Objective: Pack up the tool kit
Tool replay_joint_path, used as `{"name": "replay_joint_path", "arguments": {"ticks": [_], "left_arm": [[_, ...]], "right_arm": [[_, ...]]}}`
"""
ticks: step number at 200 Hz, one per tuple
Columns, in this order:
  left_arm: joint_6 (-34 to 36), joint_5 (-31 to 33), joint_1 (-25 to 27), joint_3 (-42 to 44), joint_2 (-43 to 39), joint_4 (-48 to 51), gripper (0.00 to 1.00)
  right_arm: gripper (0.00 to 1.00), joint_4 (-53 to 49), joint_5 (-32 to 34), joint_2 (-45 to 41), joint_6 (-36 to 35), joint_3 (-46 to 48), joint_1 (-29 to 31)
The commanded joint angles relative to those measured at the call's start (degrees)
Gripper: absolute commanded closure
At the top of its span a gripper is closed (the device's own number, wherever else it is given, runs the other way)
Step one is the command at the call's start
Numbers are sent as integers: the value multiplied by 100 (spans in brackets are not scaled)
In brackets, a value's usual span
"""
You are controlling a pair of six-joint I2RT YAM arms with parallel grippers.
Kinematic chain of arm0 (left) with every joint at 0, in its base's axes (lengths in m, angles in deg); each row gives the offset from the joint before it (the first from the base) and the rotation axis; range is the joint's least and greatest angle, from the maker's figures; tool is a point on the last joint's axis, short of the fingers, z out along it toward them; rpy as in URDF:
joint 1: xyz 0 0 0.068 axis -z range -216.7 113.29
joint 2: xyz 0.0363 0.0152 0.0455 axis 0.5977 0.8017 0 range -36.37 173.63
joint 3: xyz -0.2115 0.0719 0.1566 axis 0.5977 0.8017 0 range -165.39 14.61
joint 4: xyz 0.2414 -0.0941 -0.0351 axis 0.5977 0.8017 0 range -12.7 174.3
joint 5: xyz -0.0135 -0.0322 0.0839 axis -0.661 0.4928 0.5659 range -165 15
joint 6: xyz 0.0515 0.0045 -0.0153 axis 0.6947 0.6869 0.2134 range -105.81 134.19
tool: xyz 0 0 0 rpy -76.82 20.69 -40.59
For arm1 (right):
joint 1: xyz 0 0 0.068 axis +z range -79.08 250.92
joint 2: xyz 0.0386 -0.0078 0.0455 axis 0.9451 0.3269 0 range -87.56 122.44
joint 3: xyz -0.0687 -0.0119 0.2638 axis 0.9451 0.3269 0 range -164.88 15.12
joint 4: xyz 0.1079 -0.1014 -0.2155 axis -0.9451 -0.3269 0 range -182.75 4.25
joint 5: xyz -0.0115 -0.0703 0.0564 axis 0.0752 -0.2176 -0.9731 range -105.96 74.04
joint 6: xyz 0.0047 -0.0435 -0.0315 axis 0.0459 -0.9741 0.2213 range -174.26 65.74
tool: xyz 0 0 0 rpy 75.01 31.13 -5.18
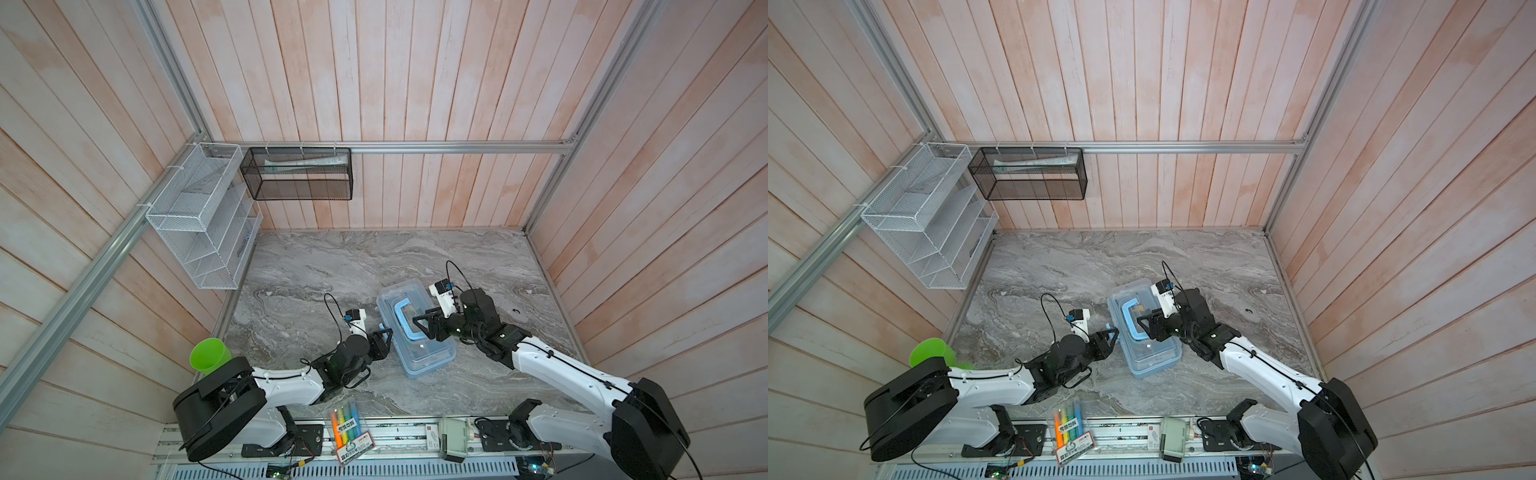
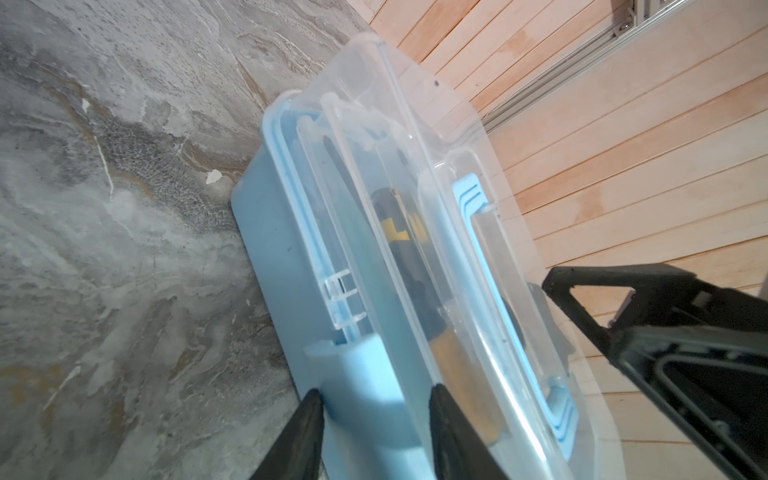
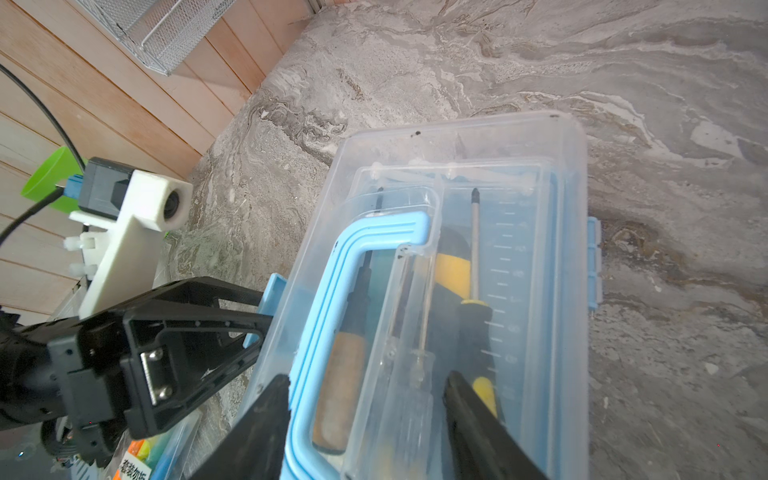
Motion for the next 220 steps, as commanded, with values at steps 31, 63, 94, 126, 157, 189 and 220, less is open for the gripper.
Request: {"name": "replay_joint_path", "arguments": {"ticks": [31, 63, 94, 126, 157, 189, 220], "left_arm": [[20, 61, -16, -7, -491, 260, 56], [68, -79, -17, 133, -460, -129, 56], [100, -180, -16, 165, -306, -413, 65], [143, -220, -15, 135, -235, -486, 65], [143, -212, -11, 137, -276, -455, 69], [183, -276, -9, 59, -262, -335, 73], [170, -326, 15, -74, -132, -78, 75]], "right_arm": [[39, -710, 32, 117, 99, 185, -9], [39, -704, 31, 126, 111, 209, -17], [39, -701, 34, 101, 121, 236, -8], [39, -703, 55, 82, 125, 252, -13], [39, -675, 38, 104, 125, 259, -13], [39, -649, 30, 135, 125, 266, -14], [39, -639, 20, 139, 131, 270, -20]]}}
